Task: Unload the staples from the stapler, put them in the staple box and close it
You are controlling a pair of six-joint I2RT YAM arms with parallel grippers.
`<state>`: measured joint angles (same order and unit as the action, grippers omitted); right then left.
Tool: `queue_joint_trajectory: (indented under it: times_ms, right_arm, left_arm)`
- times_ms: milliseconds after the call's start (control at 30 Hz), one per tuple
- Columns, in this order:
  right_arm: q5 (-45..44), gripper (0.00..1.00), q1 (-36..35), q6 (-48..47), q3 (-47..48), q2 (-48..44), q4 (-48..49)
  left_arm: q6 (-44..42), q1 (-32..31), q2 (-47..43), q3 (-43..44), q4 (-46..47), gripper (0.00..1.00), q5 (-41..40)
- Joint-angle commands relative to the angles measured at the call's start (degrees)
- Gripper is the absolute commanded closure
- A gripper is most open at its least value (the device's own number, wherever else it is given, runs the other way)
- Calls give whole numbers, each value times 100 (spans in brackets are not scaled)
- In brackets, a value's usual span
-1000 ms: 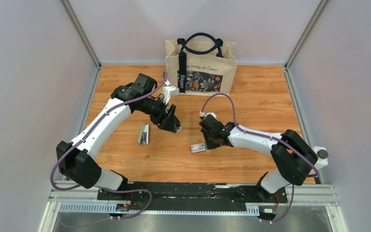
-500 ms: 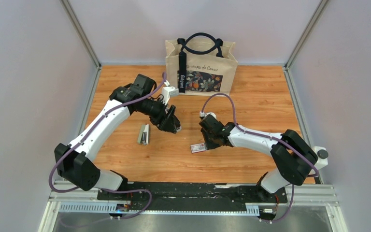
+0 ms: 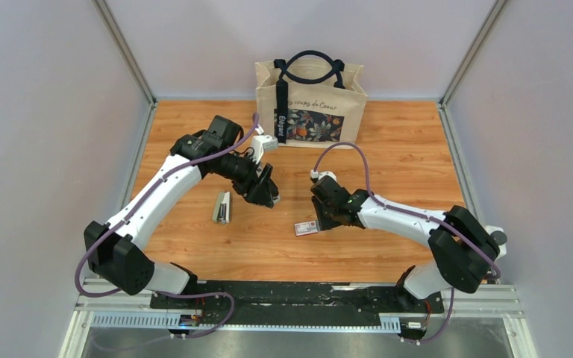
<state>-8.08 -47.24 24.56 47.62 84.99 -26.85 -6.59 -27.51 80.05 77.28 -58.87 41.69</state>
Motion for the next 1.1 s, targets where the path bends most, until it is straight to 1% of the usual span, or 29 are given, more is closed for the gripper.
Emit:
queue_joint_trajectory:
  times_ms: [0,200,467,1067]
  right_arm:
    - [-133,73,-39,-12,-15,-325,136]
    - [-326,73,-39,-47,11,-448,180]
    - [-309,74,-48,-100,204,52,180]
    - [-203,72,-39,-206,336,264,180]
  left_arm:
    - [-132,-53,-236,-2,122,24,102]
    - [-141,-71,-236,-2,113,24,102]
    - [-167,-62,-218,16,86,24,85]
    - [-150,-62,-209,-11,121,24,111]
